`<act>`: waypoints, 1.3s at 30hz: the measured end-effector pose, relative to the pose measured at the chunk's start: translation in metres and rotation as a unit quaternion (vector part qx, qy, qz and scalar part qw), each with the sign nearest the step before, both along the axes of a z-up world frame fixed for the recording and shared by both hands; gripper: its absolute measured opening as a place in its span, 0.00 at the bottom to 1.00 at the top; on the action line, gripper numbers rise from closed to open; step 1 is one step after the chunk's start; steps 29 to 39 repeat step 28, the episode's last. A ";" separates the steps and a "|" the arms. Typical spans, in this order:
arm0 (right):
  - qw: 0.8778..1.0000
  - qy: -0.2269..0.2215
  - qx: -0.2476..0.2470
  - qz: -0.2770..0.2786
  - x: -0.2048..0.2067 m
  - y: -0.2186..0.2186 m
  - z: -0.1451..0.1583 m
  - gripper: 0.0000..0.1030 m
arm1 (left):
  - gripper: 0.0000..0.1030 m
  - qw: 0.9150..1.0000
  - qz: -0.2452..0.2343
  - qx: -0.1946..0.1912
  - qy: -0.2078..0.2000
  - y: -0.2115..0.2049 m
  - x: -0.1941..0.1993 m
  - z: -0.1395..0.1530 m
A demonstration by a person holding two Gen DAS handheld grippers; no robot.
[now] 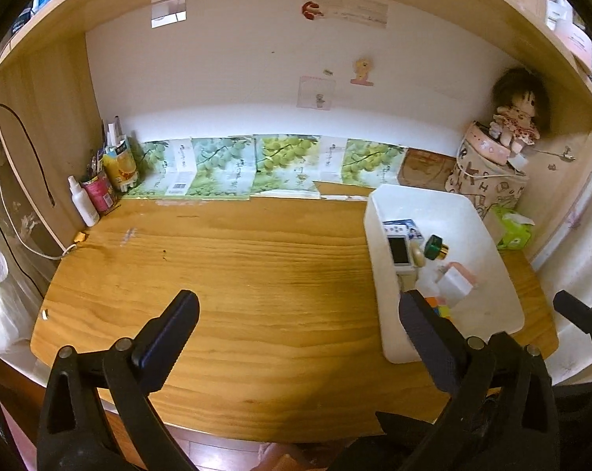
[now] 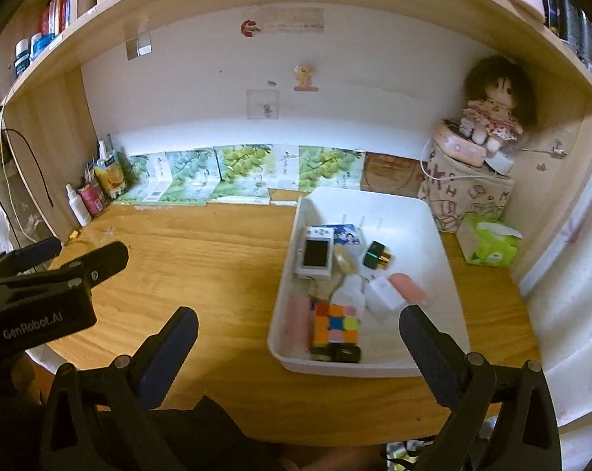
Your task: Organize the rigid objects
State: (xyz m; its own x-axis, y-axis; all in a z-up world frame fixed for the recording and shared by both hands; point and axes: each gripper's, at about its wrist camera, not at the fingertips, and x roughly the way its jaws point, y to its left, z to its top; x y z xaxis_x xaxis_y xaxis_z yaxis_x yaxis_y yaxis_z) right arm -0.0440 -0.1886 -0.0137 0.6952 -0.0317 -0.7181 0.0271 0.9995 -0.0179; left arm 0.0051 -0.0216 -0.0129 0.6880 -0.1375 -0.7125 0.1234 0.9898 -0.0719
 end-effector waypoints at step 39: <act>0.999 0.018 0.039 -0.005 -0.016 -0.053 -0.014 1.00 | 0.99 0.998 0.002 0.025 -0.060 -0.046 -0.027 0.017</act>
